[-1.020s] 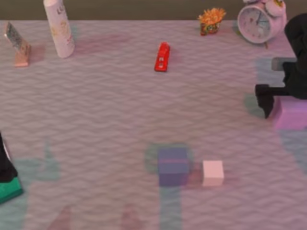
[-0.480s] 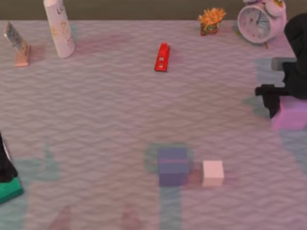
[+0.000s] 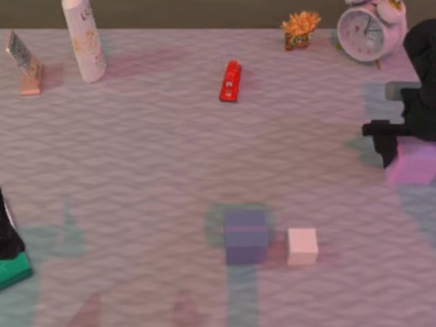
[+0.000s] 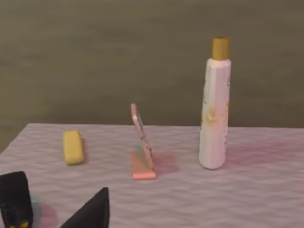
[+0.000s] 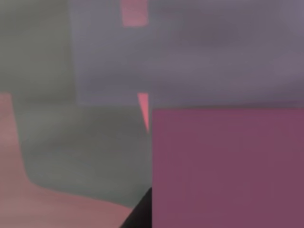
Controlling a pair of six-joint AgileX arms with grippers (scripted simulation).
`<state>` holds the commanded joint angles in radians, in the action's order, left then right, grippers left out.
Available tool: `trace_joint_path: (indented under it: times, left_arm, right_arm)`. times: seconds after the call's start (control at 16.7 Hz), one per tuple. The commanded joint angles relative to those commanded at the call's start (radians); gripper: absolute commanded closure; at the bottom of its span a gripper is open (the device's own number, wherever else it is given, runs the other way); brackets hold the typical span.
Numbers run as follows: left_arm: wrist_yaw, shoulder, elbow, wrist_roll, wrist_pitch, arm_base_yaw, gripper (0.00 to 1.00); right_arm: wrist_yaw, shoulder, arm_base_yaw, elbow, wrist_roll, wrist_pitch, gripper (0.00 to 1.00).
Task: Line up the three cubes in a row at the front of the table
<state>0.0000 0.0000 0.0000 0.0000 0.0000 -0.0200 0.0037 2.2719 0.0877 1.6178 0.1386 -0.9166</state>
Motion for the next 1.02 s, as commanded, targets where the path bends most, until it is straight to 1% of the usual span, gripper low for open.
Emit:
trace_joint_path:
  times: [0.24, 0.6, 0.9, 1.02]
  left_arm:
    - [0.000, 0.000, 0.000, 0.000, 0.000, 0.000, 0.00]
    - [0.000, 0.000, 0.000, 0.000, 0.000, 0.000, 0.00]
    - [0.000, 0.000, 0.000, 0.000, 0.000, 0.000, 0.00]
    - [0.000, 0.000, 0.000, 0.000, 0.000, 0.000, 0.00]
  right_arm:
    - [0.001, -0.014, -0.001, 0.018, 0.000, -0.020, 1.00]
    - [0.000, -0.079, 0.005, 0.145, -0.001, -0.222, 1.00]
    - [0.000, -0.086, 0.001, 0.156, 0.000, -0.236, 1.00]
    - [0.000, -0.078, 0.014, 0.169, 0.014, -0.243, 1.00]
